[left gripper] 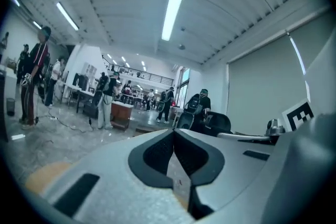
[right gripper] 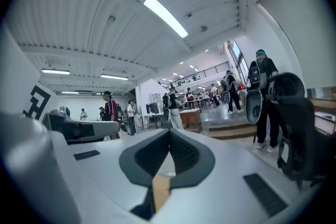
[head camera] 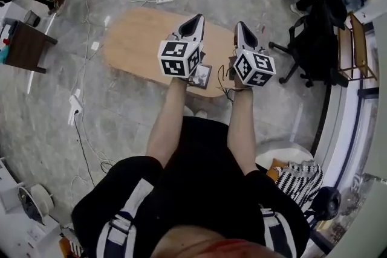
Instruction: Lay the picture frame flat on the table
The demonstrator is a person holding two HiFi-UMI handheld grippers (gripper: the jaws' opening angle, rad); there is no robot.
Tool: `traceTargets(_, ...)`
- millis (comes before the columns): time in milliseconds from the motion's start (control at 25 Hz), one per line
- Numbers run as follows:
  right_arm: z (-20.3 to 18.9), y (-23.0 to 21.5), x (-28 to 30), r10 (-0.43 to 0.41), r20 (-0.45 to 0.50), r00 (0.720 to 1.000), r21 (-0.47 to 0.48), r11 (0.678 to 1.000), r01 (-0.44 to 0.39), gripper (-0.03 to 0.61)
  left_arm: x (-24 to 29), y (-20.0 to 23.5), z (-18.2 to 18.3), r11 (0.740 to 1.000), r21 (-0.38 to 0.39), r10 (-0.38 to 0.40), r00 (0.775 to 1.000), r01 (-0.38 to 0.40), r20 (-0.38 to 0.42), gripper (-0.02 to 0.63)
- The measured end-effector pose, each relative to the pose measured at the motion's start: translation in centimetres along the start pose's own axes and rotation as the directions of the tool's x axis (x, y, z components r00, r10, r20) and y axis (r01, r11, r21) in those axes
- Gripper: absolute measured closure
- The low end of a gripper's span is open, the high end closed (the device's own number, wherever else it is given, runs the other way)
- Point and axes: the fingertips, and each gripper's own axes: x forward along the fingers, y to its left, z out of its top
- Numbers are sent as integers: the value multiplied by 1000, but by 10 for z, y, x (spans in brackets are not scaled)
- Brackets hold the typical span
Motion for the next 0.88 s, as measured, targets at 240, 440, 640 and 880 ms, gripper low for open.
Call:
traceTargets(240,24,-4,-4,1,41,999,-65,998,2,568,3,-3,21,999,39,25,999,-27,47,606)
traceTargets(440,32,-10,-1,-11,44,999,-112,994,16,568,12,-4,23,999,38,15,999,-17,51,606)
traceTargets(640,38,-12,2,3,61,998,-96,995,3,568,14,-5,27,999,39,11,998,-14,58,606)
traceTargets(880,42,-12,15,20,63,998,-104,994,-14,568,12,16,29,999,35,37,997,-40,64,606)
